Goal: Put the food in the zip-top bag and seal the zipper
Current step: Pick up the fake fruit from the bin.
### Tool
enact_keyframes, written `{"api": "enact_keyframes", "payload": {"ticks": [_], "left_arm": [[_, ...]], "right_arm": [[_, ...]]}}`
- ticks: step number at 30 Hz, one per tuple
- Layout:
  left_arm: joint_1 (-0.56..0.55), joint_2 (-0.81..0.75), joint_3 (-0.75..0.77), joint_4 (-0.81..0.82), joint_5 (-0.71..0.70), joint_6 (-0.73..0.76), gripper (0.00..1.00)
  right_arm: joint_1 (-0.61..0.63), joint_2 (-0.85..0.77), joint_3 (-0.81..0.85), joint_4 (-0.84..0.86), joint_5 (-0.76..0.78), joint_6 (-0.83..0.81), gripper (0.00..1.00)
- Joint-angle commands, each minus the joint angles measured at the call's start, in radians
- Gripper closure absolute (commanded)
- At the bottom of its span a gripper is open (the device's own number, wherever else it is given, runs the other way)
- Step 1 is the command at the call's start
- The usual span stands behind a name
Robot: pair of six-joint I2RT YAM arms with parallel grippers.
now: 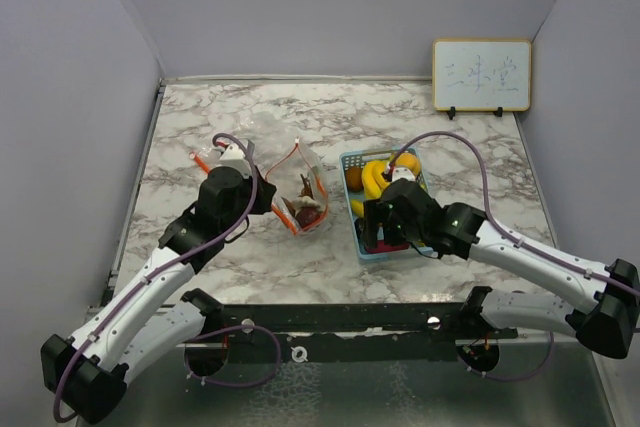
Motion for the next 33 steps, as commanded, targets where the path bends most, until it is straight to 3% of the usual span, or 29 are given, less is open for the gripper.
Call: {"api": "enact_keyframes", "payload": {"ticks": [1, 11, 21, 30, 33], "left_arm": [[0.001, -0.03, 0.024, 0.003, -0.026, 0.015, 1.0], [0.001, -0.028, 0.01, 0.011, -0.017, 0.018, 1.0], [0.001, -0.013, -0.001, 0.019, -0.006, 0.017, 1.0], [0.0, -0.014, 0.0, 0.016, -0.005, 0.016, 1.0], [0.001, -0.016, 0.001, 0.011, -0.005, 0.016, 1.0]], "right_arm": [[0.003, 0.016, -0.035, 0.034, 0.107, 0.109, 0.28], [-0.099, 0.151, -0.125, 0.262, 0.096, 0.105, 0.3], [-0.102, 0.181, -0.2, 0.462, 0.162, 0.132, 0.29], [-0.102, 0.294, -0.21, 0.5, 0.134, 0.129, 0.23], [-0.102, 0.306, -0.221, 0.501, 0.102, 0.132, 0.31]]}}
